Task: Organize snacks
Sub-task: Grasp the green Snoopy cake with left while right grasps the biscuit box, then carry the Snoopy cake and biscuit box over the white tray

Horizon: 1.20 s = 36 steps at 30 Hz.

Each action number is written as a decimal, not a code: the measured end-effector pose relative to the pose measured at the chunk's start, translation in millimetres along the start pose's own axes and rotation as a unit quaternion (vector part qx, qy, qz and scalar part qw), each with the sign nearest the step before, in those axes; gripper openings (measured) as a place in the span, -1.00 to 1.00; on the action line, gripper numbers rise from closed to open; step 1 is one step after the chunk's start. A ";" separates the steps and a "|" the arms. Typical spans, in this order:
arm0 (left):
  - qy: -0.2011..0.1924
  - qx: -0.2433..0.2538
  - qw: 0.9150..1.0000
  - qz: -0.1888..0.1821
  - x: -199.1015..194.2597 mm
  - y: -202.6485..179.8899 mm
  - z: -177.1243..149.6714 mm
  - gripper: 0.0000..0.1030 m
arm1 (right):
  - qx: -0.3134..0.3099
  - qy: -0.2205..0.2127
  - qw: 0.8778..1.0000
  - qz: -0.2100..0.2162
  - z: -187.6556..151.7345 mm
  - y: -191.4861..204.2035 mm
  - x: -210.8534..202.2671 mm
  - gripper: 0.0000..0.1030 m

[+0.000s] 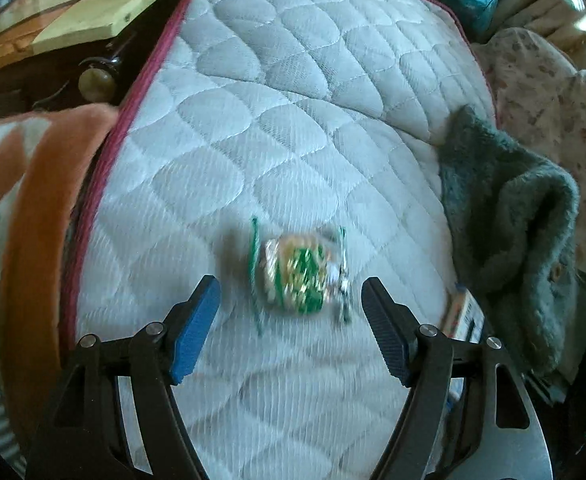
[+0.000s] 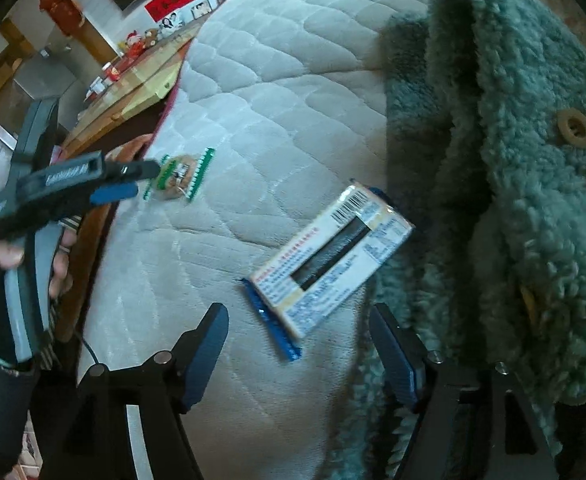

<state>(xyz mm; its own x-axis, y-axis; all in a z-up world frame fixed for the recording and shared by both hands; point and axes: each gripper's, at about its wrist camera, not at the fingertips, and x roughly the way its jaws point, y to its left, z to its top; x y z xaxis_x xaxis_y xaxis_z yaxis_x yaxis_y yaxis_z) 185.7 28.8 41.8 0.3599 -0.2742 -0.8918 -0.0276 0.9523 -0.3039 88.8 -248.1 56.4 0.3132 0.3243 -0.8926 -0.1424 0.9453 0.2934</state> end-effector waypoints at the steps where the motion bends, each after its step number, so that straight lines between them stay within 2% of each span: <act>1: 0.000 0.005 1.000 0.004 3.9 -3.6 2.6 0.43 | 0.007 0.002 1.000 -0.002 0.4 -3.4 3.6 0.39; 7: 0.008 0.026 0.999 0.031 24.9 -15.7 7.2 0.43 | 0.067 -0.004 0.998 0.016 15.3 -19.3 25.1 0.41; 10: 0.009 0.028 0.999 0.046 32.7 -17.5 7.1 0.43 | 0.081 -0.007 0.997 0.001 29.5 -18.2 39.8 0.51; 15: 0.007 0.027 0.998 0.059 35.4 -19.1 7.6 0.43 | 0.051 -0.002 0.999 -0.010 47.8 -4.1 57.0 0.52; 20: 0.000 0.040 0.996 0.075 38.7 -23.4 4.1 0.43 | 0.001 -0.001 0.999 -0.039 38.1 2.9 60.9 0.52; 22: -0.005 0.039 0.996 0.076 39.9 -23.1 3.0 0.35 | -0.018 -0.003 0.999 -0.048 33.7 3.3 59.8 0.40; 24: -0.013 0.042 0.995 0.090 39.2 -22.0 0.9 0.11 | -0.027 -0.001 0.998 -0.052 33.3 1.6 58.4 0.16; 26: -0.017 0.044 0.996 0.078 36.2 -19.6 -1.1 0.01 | -0.030 0.003 0.999 -0.043 33.4 -1.0 53.6 0.05; 32: -0.033 0.038 0.996 0.075 8.0 -8.8 -23.7 -0.02 | -0.064 -0.007 0.998 -0.028 17.4 23.0 29.4 0.04; 36: -0.047 0.039 0.994 0.091 -22.5 0.0 -54.2 -0.02 | -0.069 -0.011 0.997 -0.011 4.9 39.6 18.1 0.04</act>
<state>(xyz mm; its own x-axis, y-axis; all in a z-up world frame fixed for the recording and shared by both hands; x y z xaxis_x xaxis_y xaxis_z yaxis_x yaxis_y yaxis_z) 127.1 27.8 43.7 0.4413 -0.0859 -0.8932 -0.0300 0.9934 -0.1104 93.5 -204.6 53.5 0.3387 0.3054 -0.8899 -0.2630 0.9389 0.2221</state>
